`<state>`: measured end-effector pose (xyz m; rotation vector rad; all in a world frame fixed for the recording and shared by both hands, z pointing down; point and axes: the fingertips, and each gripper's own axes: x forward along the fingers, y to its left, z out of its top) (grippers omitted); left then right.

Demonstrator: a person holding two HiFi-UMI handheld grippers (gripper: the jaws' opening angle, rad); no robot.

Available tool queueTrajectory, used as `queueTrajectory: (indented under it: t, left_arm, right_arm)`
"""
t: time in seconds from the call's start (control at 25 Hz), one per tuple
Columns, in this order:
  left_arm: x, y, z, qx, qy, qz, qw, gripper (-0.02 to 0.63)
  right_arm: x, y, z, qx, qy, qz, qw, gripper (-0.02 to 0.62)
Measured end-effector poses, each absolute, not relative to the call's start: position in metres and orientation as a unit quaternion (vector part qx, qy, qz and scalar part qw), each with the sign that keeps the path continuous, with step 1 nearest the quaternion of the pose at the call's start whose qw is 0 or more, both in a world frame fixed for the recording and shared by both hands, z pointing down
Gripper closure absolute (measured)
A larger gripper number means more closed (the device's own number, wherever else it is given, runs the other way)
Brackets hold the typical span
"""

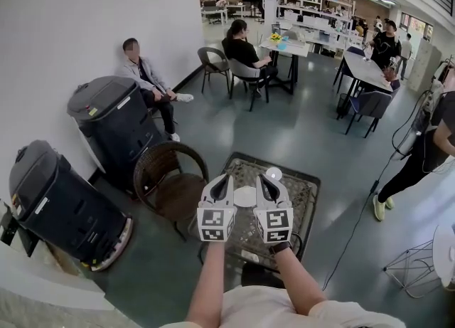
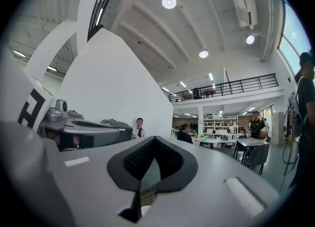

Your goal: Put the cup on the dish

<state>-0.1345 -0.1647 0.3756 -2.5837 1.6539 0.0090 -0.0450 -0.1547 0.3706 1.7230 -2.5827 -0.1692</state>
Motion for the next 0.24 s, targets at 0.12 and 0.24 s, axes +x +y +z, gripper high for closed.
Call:
queueTrajectory:
  t: [0.12,0.24]
  left_arm:
    - [-0.1361,-0.1679,0.3755,-0.842,0.538,0.006,0.032,0.603]
    - [-0.1361,-0.1711,0.3745,-0.843,0.537,0.01,0.028,0.603]
  right_arm:
    - [-0.0458,-0.155,0.3685,0.555,-0.83,-0.058,0.019,0.595]
    - [-0.0432,-0.1564,0.3668,0.558,-0.827,-0.06,0.02,0.595]
